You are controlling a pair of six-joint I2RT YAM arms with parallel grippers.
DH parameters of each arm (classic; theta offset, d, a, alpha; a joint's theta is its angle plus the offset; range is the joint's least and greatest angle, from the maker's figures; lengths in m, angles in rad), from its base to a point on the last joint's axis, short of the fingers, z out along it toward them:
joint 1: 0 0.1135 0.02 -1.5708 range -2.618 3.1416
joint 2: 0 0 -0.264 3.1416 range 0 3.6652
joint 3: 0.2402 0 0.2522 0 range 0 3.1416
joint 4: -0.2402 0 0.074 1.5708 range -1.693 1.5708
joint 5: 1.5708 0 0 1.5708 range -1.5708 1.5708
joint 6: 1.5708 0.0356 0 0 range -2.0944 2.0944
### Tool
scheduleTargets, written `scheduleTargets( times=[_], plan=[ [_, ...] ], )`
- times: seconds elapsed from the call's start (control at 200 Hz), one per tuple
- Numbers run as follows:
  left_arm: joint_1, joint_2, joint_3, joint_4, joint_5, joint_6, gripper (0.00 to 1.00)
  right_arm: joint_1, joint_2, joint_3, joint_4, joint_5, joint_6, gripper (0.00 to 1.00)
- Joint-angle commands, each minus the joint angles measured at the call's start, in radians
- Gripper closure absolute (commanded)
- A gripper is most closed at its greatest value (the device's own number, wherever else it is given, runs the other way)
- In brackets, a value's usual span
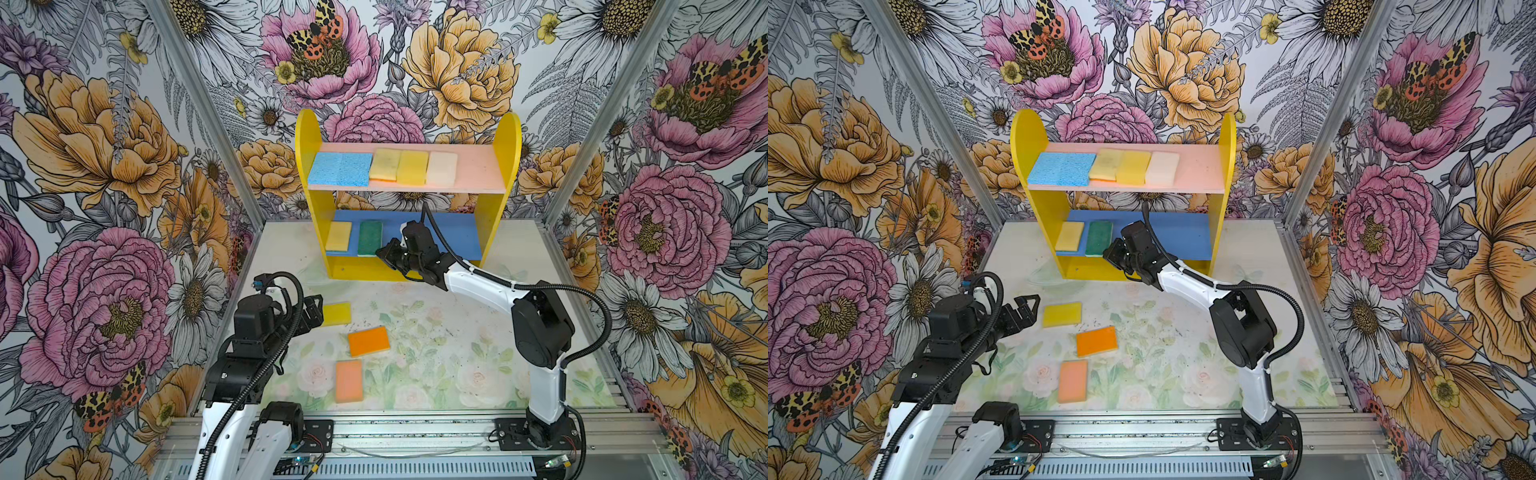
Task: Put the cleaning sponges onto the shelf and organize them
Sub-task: 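Lower the green sponge onto the blue shelf beside the pale yellow sponge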
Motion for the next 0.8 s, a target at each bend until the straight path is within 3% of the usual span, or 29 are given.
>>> scheduleTargets(
  times=[0.0,0.285,0.795],
  plan=[
    [0.01,-0.005,-0.016,0.014,-0.025,0.028,0.01,0.013,0.04,0.069,0.033,0.007,0.021,1.0],
    [0.013,0.014,-0.009,0.014,-0.017,0.029,0.01,0.025,0.119,0.139,0.035,0.003,0.054,1.0],
    [0.016,0.016,-0.01,0.014,-0.008,0.028,0.01,0.031,0.13,0.137,0.041,0.065,0.074,1.0]
  ],
)
